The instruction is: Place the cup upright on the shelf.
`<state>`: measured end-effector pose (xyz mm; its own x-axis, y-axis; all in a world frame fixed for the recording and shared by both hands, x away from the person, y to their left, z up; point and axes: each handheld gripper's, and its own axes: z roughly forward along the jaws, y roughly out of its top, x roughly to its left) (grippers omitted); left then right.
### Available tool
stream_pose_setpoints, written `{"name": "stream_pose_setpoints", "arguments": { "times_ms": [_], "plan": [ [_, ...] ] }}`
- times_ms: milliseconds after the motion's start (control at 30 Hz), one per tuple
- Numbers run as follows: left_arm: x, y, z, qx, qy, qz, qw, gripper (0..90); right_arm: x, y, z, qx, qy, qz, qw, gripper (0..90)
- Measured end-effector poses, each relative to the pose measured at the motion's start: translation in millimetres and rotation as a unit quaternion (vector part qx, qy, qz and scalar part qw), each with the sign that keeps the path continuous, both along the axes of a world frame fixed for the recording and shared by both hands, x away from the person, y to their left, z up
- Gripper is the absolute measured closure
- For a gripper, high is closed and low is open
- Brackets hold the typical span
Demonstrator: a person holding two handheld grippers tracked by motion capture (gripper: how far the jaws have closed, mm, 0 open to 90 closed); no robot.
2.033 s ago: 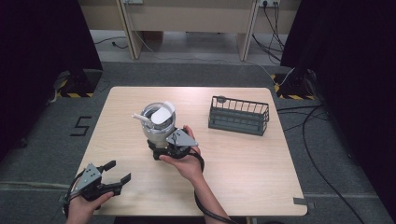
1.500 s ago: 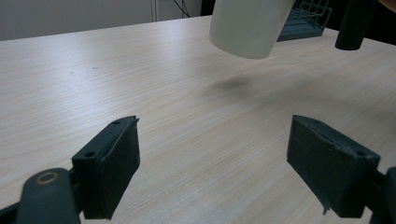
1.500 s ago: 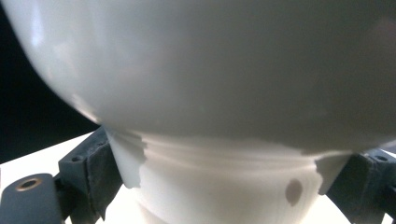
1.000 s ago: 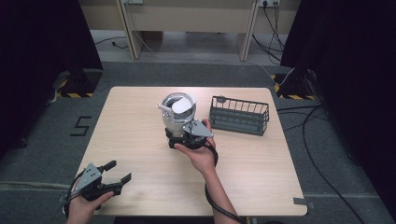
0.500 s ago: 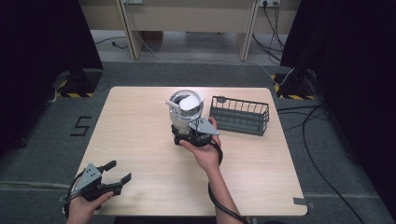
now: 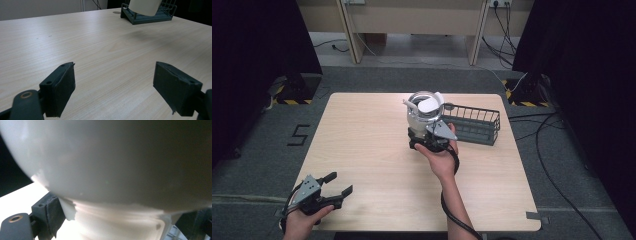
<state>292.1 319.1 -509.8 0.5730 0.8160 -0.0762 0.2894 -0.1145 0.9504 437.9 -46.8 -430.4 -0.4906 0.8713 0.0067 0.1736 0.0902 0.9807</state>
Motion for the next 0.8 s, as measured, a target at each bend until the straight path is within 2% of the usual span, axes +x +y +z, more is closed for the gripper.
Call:
{"name": "stream_pose_setpoints", "arguments": {
  "times_ms": [300, 800],
  "plan": [
    [0.1, -0.2, -0.2, -0.001, 0.001, 0.000, 1.0000, 17.1, 8.3, -17.8, 9.9, -0.010, -0.006, -0.034, 0.9994, 11.4],
    [0.6, -0.4, -0.8, -0.004, 0.004, 0.001, 1.0000, 17.1, 20.7, -45.1, 25.9, -0.006, -0.007, -0.073, 0.9973, 11.4]
  ]
}}
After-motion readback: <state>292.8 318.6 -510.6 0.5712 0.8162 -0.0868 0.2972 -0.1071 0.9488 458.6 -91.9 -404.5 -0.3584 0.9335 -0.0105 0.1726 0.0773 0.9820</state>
